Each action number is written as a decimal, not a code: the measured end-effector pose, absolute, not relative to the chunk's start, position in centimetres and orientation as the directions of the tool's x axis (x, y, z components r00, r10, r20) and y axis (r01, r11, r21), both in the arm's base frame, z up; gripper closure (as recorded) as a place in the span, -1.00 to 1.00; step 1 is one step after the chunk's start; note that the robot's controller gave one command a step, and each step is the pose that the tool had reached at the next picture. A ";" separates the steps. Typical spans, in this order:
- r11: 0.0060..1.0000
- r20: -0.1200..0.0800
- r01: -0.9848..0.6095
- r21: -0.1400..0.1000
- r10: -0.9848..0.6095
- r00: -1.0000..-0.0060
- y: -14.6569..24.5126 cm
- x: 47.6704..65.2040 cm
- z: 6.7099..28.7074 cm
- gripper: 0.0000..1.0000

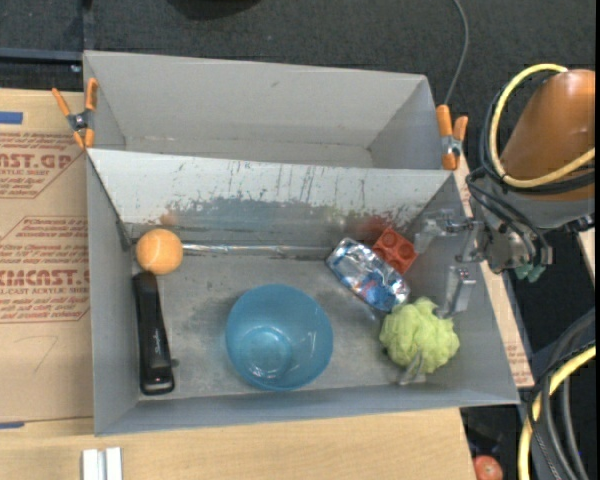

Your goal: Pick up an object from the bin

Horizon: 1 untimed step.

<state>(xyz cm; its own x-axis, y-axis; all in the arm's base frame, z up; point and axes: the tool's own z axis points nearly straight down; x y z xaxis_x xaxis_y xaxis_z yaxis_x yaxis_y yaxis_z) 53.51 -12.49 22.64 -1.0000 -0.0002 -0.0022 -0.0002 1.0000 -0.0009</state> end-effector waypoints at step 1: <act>0.990 -0.002 0.138 0.000 0.138 -0.990 -15.1 48.2 6.7 -1.00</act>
Offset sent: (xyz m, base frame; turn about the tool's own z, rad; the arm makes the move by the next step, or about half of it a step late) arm -0.0553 -0.0315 -0.0721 -0.0583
